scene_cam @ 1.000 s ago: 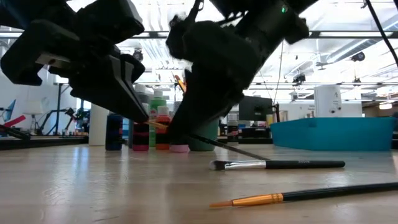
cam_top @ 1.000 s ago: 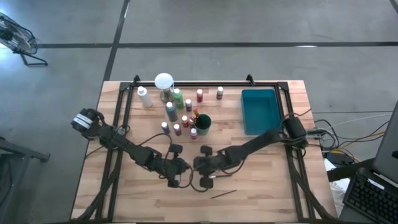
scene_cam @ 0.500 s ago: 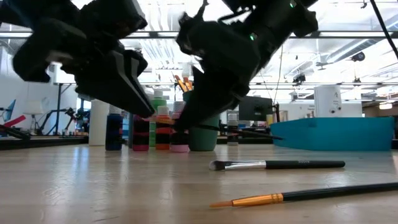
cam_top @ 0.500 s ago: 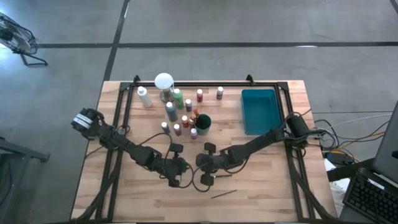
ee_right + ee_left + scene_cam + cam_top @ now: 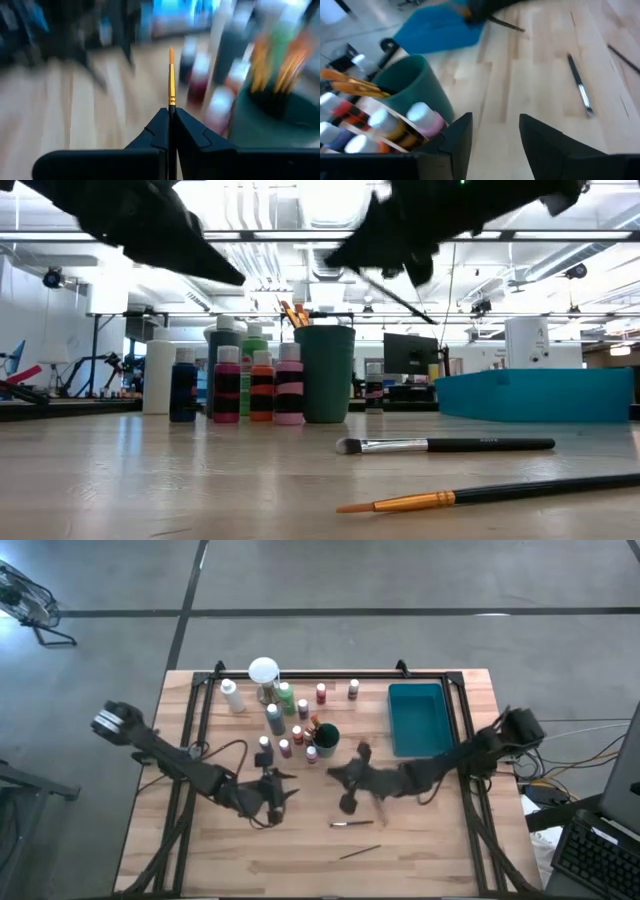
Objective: Pick & Place Paint Supplies
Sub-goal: Put the gold paint brush into the green cup
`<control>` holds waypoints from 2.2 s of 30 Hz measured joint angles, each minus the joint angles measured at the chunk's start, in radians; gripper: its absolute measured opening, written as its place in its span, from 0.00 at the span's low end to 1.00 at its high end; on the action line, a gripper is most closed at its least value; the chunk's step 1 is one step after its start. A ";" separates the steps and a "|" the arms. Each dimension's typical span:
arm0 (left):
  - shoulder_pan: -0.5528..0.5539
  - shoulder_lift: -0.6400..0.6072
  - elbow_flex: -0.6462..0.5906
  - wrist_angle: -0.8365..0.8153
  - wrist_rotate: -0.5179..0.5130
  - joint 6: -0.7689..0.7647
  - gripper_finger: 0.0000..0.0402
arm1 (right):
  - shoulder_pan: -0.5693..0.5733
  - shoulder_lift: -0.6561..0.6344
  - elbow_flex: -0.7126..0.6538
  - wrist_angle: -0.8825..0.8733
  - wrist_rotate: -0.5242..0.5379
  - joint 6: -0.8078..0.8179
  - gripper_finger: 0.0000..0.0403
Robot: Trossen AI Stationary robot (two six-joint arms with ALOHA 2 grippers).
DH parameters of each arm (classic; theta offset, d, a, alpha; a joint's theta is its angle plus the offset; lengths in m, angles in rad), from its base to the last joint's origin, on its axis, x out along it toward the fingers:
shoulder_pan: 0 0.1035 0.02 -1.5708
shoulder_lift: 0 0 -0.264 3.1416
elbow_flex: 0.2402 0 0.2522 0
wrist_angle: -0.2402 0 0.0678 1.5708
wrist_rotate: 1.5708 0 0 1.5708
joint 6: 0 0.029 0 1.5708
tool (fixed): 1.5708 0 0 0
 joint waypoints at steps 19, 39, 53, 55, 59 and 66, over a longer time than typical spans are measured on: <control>0.019 -0.058 -0.068 0.246 -0.077 0.160 0.42 | -0.369 0.100 -0.054 0.769 -0.440 -0.217 0.02; 0.021 -0.115 -0.069 0.263 -0.089 0.194 0.42 | -0.441 0.387 -0.008 0.927 -0.491 -0.126 0.03; 0.024 -0.127 -0.069 0.261 -0.091 0.215 0.42 | -0.444 0.414 -0.016 0.930 -0.491 -0.116 0.03; 0.024 -0.127 -0.069 0.260 -0.091 0.213 0.42 | -0.444 0.414 -0.018 0.919 -0.491 -0.116 0.03; 0.024 -0.127 -0.069 0.260 -0.091 0.212 0.42 | -0.444 0.414 -0.019 0.882 -0.489 -0.116 0.03; 0.024 -0.127 -0.069 0.260 -0.091 0.212 0.42 | -0.444 0.414 -0.019 0.846 -0.471 -0.117 0.03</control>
